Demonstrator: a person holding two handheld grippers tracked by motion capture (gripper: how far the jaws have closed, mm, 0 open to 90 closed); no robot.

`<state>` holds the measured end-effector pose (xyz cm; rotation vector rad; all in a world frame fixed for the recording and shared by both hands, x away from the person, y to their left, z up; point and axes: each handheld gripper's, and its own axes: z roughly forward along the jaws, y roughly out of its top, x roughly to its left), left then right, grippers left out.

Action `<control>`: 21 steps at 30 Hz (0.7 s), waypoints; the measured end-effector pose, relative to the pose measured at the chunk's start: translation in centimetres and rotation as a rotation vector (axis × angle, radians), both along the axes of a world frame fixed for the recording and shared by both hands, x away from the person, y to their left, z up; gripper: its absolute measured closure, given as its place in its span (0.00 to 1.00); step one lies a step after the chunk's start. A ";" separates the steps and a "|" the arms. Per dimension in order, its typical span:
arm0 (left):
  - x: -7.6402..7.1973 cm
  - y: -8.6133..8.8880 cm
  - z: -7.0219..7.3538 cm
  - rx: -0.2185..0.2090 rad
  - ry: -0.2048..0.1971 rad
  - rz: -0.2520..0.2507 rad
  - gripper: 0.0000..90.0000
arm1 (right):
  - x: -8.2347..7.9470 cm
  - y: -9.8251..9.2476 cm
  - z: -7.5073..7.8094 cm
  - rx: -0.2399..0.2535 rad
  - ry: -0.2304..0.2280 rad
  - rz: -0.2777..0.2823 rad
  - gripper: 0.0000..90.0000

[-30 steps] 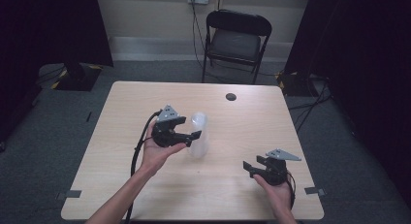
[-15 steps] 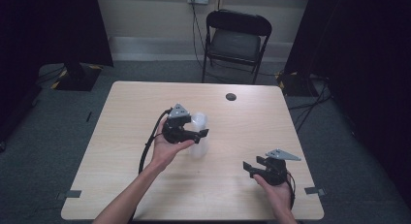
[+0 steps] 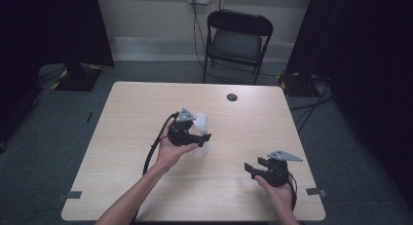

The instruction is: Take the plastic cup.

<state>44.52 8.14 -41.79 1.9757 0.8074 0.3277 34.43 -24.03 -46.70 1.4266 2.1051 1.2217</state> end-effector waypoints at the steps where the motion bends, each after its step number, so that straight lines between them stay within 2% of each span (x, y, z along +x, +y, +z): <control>1: 0.0 0.0 0.0 0.001 0.003 -0.004 0.21 | 0.0 0.0 0.0 -0.001 -0.002 0.000 0.39; 7: -0.1 0.3 0.1 0.017 -0.015 -0.004 0.28 | 0.1 0.1 -0.1 0.002 0.005 0.003 0.39; 11: -0.1 0.4 0.1 -0.004 0.000 -0.004 0.28 | 0.2 0.1 -0.2 0.003 0.010 0.001 0.39; 18: -0.2 0.2 0.2 0.000 -0.015 -0.001 0.28 | 0.2 0.0 -0.2 0.003 0.006 -0.002 0.39; 21: -0.2 0.4 0.5 -0.020 -0.015 0.006 0.28 | 0.1 0.0 -0.1 0.006 0.006 -0.002 0.39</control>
